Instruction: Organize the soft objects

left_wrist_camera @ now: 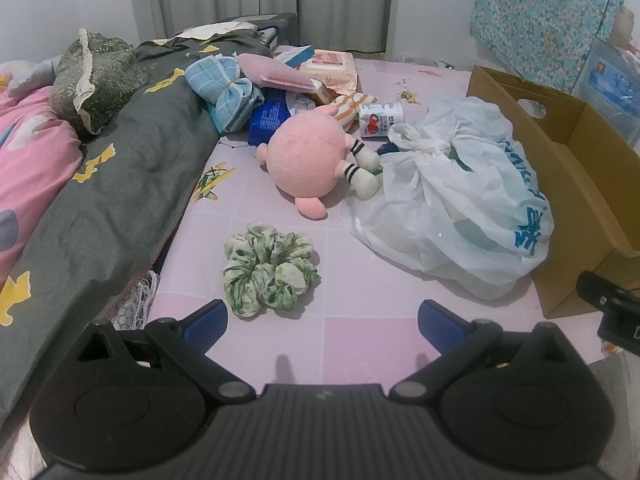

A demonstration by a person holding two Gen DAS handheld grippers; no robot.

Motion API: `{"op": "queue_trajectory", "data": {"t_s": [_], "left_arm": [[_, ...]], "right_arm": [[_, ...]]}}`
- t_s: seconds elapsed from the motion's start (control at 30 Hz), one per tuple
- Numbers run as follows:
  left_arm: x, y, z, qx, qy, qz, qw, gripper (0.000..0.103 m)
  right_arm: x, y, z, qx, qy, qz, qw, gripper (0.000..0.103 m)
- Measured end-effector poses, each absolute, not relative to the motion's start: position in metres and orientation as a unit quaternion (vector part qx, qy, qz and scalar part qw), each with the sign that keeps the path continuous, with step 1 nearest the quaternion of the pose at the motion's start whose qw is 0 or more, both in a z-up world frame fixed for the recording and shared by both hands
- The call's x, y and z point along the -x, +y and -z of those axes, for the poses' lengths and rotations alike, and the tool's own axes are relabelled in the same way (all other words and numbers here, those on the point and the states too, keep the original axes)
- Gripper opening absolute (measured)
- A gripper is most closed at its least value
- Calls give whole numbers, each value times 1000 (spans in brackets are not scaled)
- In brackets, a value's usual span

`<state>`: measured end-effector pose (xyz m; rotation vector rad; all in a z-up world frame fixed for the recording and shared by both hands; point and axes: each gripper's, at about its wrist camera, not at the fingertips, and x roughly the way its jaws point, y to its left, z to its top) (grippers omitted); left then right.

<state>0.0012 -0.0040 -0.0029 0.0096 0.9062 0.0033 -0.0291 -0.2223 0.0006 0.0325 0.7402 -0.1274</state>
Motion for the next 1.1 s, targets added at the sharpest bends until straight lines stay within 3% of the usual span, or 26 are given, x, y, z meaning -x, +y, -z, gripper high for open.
{"op": "queue_trajectory", "data": {"t_s": [1.1], "left_arm": [[-5,2,5,-3,446,-3,895,102]], "right_arm": [[24,-220,1,-15,370,59,927,102]]}}
